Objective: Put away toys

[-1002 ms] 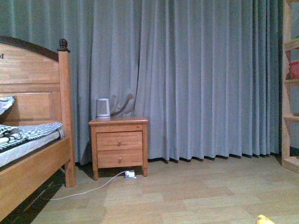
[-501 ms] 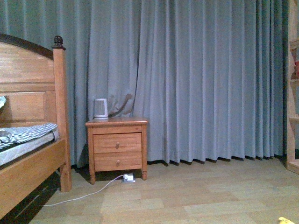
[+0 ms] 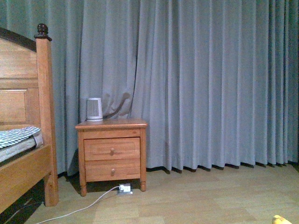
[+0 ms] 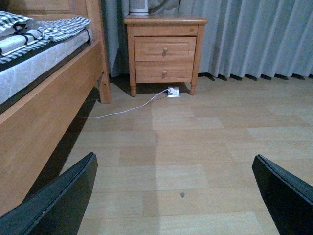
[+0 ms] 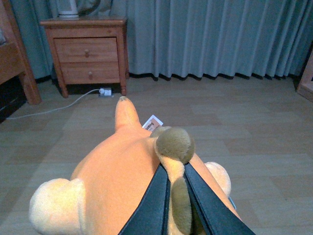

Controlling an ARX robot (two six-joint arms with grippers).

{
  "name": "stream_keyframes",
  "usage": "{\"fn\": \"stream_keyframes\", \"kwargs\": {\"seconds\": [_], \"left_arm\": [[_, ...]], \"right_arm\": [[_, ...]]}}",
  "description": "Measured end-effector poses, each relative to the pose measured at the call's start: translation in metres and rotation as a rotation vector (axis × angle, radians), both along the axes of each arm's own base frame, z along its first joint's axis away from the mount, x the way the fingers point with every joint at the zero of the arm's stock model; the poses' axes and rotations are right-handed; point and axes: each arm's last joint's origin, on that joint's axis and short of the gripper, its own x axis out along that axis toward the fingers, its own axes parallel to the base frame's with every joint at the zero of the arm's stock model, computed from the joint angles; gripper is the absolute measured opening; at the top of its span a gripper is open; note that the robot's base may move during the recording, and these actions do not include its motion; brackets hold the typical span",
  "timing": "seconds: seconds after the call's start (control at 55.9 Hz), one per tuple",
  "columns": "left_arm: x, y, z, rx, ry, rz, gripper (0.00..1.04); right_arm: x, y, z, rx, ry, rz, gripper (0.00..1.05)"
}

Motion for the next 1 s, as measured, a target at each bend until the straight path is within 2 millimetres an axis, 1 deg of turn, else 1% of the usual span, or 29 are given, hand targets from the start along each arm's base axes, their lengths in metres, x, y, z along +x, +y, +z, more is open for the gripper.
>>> {"fn": "stream_keyframes", "kwargs": {"seconds": [1.002], "left_arm": [[0.0000,0.0000,0.0000,0.000,0.000,0.000,0.98]], "right_arm": [[0.0000,0.0000,0.0000,0.000,0.000,0.000,0.06]]}}
